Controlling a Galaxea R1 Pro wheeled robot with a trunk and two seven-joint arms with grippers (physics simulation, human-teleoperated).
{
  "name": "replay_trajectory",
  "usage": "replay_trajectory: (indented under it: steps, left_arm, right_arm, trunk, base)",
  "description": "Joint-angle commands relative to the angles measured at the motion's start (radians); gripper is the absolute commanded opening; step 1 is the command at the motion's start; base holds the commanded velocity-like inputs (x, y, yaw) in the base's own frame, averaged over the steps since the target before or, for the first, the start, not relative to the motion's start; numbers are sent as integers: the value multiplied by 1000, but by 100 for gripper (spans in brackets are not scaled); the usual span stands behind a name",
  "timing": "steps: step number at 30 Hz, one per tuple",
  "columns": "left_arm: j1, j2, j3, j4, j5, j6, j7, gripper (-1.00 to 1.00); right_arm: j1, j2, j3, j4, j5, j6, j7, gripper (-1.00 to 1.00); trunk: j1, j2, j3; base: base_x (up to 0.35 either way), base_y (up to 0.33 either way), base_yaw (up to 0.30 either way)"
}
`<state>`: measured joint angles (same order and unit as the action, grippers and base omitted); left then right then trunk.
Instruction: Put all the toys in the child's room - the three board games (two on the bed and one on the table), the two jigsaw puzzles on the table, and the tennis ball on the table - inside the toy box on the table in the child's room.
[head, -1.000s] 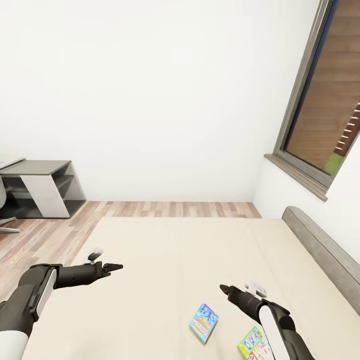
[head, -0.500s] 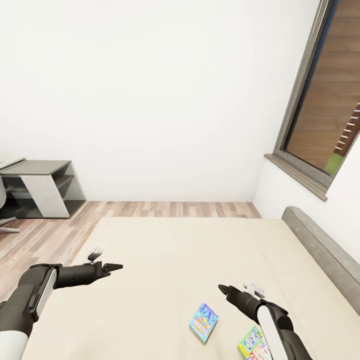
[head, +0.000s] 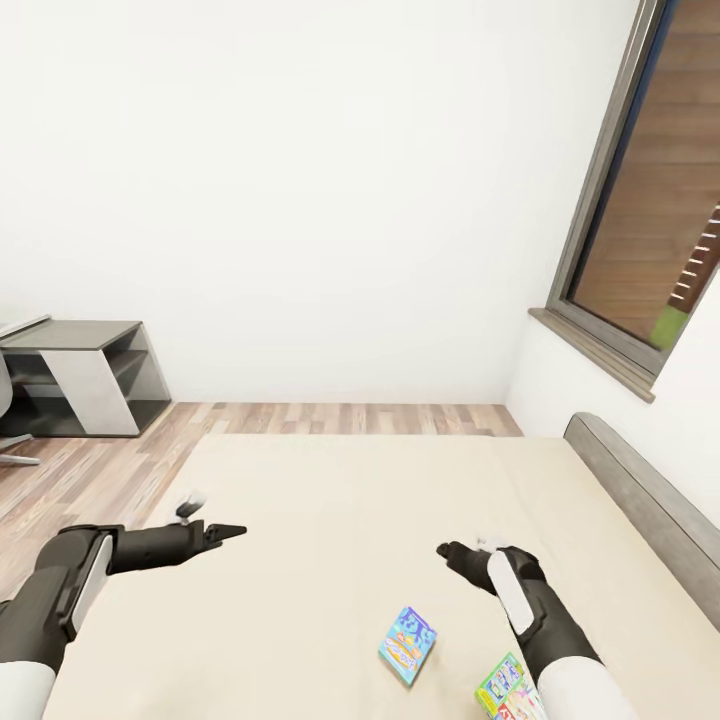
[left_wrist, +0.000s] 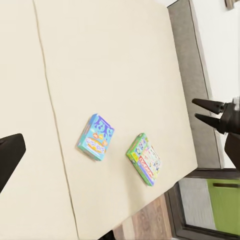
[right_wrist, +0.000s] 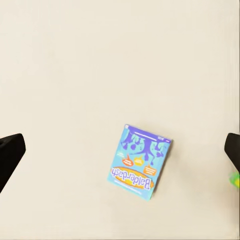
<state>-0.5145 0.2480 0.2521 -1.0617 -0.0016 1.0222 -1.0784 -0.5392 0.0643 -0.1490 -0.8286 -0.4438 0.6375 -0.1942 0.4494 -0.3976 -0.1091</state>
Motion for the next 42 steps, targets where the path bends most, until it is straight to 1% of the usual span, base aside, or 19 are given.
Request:
replay_trajectory:
  steps: [1, 3, 6, 9, 10, 11, 13, 14, 17, 19, 21, 24, 27, 29, 30, 32, 34, 37, 42]
  left_arm:
    - [-1, 0, 1, -1, 0, 8, -4, 100]
    - [-1, -1, 2, -6, 2, 10, -7, 100]
    - [-3, -1, 5, -10, 4, 15, -8, 100]
    - [-16, -8, 6, -15, 6, 20, -9, 100]
    - [-34, -17, 6, -18, 7, 19, -7, 100]
    - [-38, -21, 6, -18, 6, 19, -6, 100]
    - [-50, -39, 5, -22, 4, 19, -5, 100]
    - [-52, -43, 5, -23, 4, 19, -5, 100]
    - [-56, -52, 4, -22, 1, 19, -4, 100]
    - [-57, -57, 3, -22, 0, 18, -2, 100]
    - [-57, -60, -3, -22, -1, 18, -2, 100]
    - [-58, -60, -17, -22, -1, 18, -3, 100]
    - [-58, -58, -19, -22, 1, 17, -4, 100]
    - [-58, -56, -19, -22, 3, 16, -5, 100]
    - [-58, -56, -19, -23, 4, 15, -5, 100]
    - [-67, -67, -19, -29, 3, 25, 6, 100]
    - [-67, -78, -19, -29, 2, 25, 10, 100]
    - [-67, -82, -19, -27, -2, 25, 16, 100]
    - [-67, -110, -17, -15, -10, -2, 30, 100]
  right_arm:
    - [-17, -1, -2, 35, -5, -13, -15, 100]
    - [-36, -3, -2, 76, 7, -33, -23, 100]
    - [-44, -3, -3, 90, 12, -38, -28, 100]
    - [-74, -2, -3, 100, 13, -39, -30, 100]
    - [-86, 0, -2, 108, 14, -40, -30, 100]
    - [-89, 1, -1, 110, 14, -40, -30, 100]
    - [-95, -1, 1, 115, 18, -39, -28, 100]
    - [-96, -2, 1, 116, 20, -39, -26, 100]
    - [-97, -19, 0, 123, 26, -45, -21, 100]
    - [-97, -35, 0, 125, 27, -49, -19, 100]
    - [-97, -39, 1, 125, 27, -51, -18, 100]
    - [-96, -34, 3, 123, 30, -53, -18, 100]
    - [-94, -32, 5, 120, 31, -54, -19, 100]
    - [-93, -31, 18, 119, 31, -54, -21, 100]
    - [-93, -31, 34, 119, 31, -54, -23, 100]
    - [-92, -20, 32, 120, 30, -45, -19, 100]
    - [-92, -18, 32, 120, 30, -45, -19, 100]
    - [-92, -16, 32, 120, 31, -46, -19, 100]
    - [-90, -6, 34, 120, 29, -47, -17, 100]
  trunk:
    - [1, -2, -2]
    - [1, -2, -2]
    - [1, -2, -2]
    - [1, -2, -2]
    - [1, -2, -2]
    - [1, -2, -2]
    - [1, -2, -2]
    - [1, -2, -2]
    - [1, -2, -2]
    - [1, -2, -2]
    - [1, -2, -2]
    - [1, -2, -2]
    - [1, -2, -2]
    - [1, -2, -2]
    - [1, -2, -2]
    - [1, -2, -2]
    - [1, -2, -2]
    - [1, -2, -2]
    - [1, -2, -2]
  base:
    - [0, 0, 0]
    - [0, 0, 0]
    - [0, 0, 0]
    - [0, 0, 0]
    - [0, 0, 0]
    - [0, 0, 0]
    - [0, 0, 0]
    - [0, 0, 0]
    - [0, 0, 0]
    - [0, 0, 0]
    - [0, 0, 0]
    - [0, 0, 0]
    - [0, 0, 0]
    - [0, 0, 0]
    - [0, 0, 0]
    - [0, 0, 0]
    - [0, 0, 0]
    - [0, 0, 0]
    - [0, 0, 0]
